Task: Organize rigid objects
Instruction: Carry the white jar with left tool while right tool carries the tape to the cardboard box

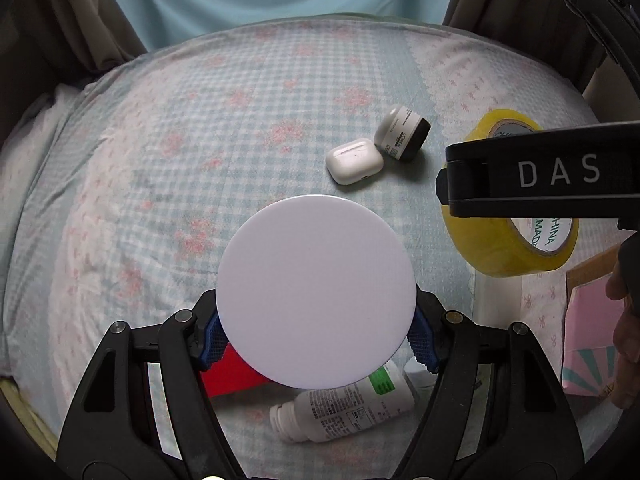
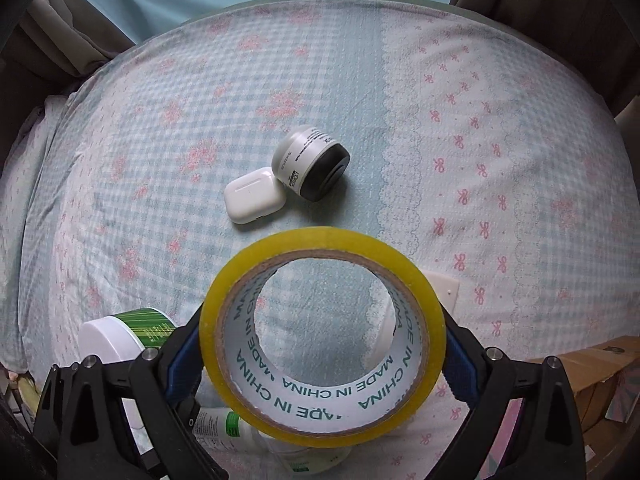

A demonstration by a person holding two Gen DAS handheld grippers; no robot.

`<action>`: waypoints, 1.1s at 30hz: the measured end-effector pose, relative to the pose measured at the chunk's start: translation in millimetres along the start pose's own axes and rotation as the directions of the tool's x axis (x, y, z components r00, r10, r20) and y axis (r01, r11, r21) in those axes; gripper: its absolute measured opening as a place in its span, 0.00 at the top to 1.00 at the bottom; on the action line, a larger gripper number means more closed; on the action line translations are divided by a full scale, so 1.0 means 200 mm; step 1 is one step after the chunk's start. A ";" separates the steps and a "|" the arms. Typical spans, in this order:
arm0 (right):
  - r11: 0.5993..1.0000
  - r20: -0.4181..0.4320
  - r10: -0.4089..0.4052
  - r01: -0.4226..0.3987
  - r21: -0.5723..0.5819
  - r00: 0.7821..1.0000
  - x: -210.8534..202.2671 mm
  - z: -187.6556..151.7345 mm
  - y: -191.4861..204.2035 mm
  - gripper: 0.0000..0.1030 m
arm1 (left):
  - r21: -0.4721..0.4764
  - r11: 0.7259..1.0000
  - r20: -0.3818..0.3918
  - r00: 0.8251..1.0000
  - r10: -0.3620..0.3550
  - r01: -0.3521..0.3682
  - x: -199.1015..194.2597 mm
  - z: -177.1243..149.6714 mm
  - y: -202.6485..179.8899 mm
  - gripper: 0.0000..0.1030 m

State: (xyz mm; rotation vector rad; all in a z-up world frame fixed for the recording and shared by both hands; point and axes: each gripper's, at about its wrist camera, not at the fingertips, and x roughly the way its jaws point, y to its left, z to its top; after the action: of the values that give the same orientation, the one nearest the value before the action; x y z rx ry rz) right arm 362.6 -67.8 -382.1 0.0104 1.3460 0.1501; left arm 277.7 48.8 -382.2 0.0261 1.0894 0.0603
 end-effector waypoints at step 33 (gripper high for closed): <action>0.954 0.165 -0.132 0.080 0.290 0.977 -1.21 -0.72 -1.49 0.06 | 0.364 0.895 0.032 0.957 -0.290 0.259 -0.96 -0.03 -1.41 0.33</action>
State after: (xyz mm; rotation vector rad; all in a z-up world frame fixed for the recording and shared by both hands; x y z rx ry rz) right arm 201.4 -402.0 -207.3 0.1883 1.1712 -0.1331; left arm 193.6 -244.9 -230.6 0.1995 0.9967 -0.3928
